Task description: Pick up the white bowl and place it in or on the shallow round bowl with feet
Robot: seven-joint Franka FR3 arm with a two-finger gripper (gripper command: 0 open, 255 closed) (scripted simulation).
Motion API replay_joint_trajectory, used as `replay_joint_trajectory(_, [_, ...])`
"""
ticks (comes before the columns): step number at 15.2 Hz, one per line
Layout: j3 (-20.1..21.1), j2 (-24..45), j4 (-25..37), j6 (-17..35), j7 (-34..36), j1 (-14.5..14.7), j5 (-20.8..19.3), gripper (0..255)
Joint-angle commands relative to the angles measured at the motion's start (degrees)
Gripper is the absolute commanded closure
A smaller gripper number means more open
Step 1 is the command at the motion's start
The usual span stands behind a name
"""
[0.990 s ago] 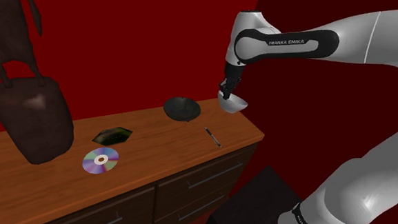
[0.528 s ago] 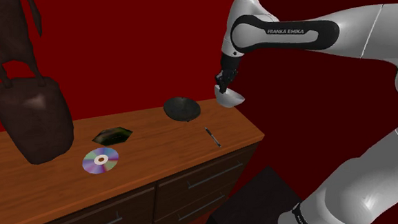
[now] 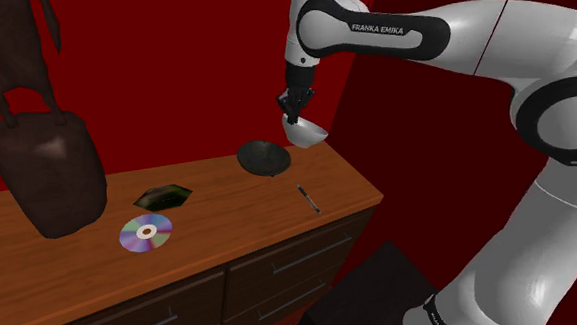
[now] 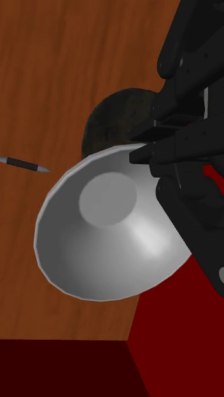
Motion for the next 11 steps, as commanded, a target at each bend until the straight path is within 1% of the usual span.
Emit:
replay_joint_trajectory(1, [0.83, 4.57, 6.91, -2.62, 2.07, 1.55, -0.84, 255])
replay_joint_trajectory(4, [1.6, 11.74, 18.36, -7.28, 4.52, 4.24, -2.27, 255])
replay_joint_trajectory(6, [1.87, 17.66, 28.16, -11.39, 5.85, 6.49, -3.42, 255])
replay_joint_trajectory(7, [1.87, 21.28, 34.33, -14.01, 6.34, 7.85, -4.09, 255])
replay_joint_trajectory(8, [1.78, 23.41, 38.03, -15.59, 6.51, 8.67, -4.43, 255])
replay_joint_trajectory(11, [1.83, 21.7, 32.81, -12.12, 6.86, 8.08, -4.1, 255])
